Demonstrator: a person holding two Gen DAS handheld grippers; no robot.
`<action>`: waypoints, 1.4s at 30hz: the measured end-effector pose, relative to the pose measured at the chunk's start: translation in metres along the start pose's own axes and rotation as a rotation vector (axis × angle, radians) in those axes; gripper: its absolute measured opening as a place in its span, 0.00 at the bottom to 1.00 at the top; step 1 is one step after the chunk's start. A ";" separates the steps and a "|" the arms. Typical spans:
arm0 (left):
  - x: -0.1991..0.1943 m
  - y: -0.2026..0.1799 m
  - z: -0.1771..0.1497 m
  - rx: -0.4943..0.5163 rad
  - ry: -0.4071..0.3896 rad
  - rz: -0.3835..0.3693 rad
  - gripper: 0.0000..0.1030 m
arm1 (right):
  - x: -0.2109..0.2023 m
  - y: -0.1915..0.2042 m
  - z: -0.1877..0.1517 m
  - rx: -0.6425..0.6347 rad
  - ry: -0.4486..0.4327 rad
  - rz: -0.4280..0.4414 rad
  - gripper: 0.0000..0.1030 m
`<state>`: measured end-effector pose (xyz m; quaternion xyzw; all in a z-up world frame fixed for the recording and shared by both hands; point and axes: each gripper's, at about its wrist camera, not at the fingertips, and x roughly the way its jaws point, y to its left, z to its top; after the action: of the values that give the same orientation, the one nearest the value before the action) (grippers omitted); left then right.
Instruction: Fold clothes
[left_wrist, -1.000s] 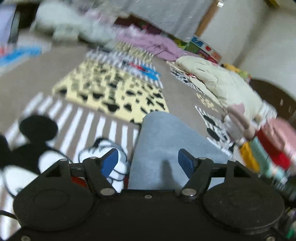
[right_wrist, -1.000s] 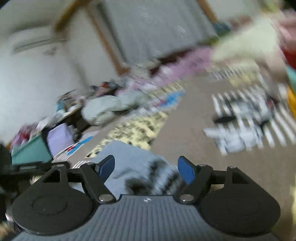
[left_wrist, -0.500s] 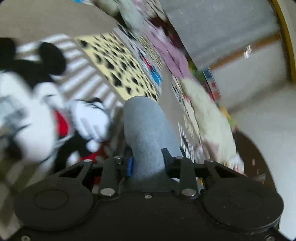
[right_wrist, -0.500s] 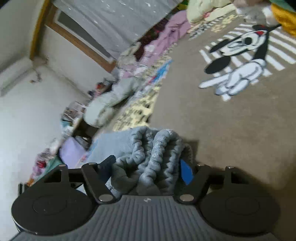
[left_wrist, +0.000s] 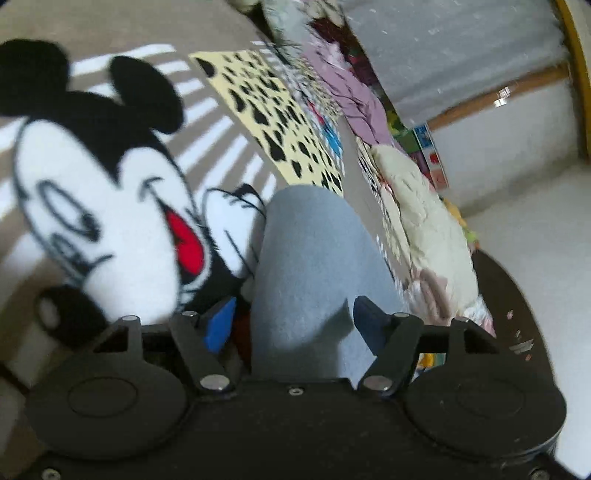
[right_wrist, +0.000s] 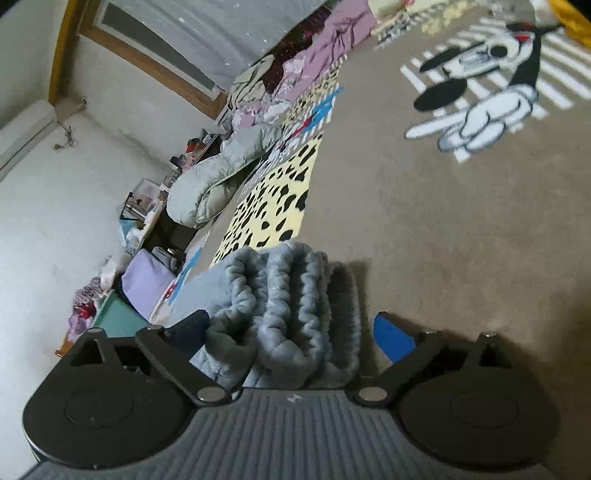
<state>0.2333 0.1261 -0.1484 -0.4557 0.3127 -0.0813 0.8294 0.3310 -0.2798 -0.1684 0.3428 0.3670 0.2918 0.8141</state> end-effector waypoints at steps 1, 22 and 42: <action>0.002 0.001 -0.003 0.023 -0.006 0.004 0.65 | 0.001 0.000 0.000 0.000 0.005 0.003 0.94; -0.038 -0.068 -0.035 0.028 0.045 -0.067 0.25 | -0.036 0.025 -0.039 0.037 -0.054 0.070 0.50; 0.112 -0.356 -0.080 0.051 0.211 -0.586 0.25 | -0.319 0.033 0.117 -0.148 -0.524 0.009 0.50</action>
<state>0.3279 -0.1811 0.0582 -0.4947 0.2500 -0.3716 0.7448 0.2380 -0.5316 0.0418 0.3478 0.1197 0.2228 0.9028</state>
